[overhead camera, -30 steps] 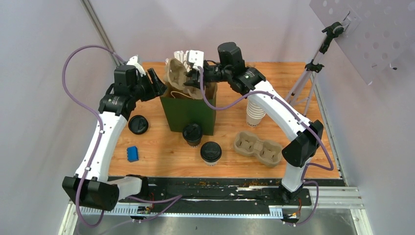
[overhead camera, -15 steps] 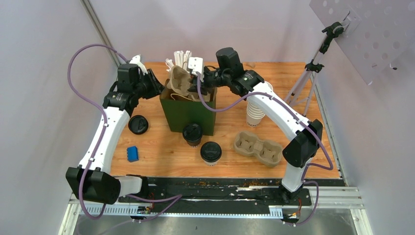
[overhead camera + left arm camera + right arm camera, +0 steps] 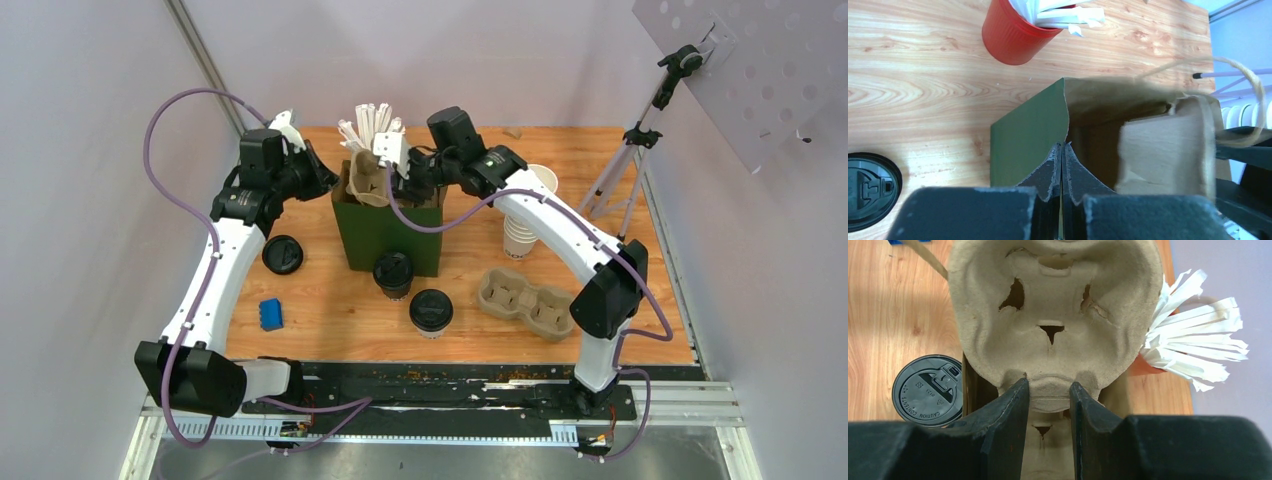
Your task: Pack the takeout coffee
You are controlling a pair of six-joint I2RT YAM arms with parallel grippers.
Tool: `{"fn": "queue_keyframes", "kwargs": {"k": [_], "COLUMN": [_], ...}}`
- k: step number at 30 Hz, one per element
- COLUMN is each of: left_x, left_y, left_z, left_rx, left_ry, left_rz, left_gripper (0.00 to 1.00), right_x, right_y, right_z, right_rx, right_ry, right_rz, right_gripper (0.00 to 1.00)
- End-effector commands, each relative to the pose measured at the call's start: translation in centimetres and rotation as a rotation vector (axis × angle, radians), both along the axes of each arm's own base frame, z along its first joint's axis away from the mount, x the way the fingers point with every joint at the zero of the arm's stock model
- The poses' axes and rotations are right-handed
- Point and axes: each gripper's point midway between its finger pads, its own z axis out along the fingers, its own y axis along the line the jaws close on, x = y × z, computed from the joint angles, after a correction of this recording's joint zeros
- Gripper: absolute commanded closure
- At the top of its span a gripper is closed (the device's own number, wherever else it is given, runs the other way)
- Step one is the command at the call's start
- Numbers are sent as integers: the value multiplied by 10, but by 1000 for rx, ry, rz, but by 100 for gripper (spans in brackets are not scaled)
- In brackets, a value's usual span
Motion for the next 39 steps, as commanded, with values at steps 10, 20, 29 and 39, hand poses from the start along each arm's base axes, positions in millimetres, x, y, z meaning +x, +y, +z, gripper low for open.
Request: {"fn": "queue_keyframes", "kwargs": {"k": [10,20,29,39], "left_x": [-1,2,-5,-8], "left_y": [-8,-9,-18,-14], "left_z": [5,10,1,-8], "left_rx": [-54,-84,-163,-159], "left_ry": [-42,-35,4,35], "left_rz": [-31,-13,-17,13], "left_gripper": [100,100,100,100], "right_x": [6,19,20,15], "right_y": [12,-7,-1,2], "right_z": [-45,-64,-87,-60], "right_rx": [-202,-309,-344,-281], "right_ry": [17,2,64,46], "right_rz": [-75,-197,-227,-214], "right_gripper": [72,72,59,41]}}
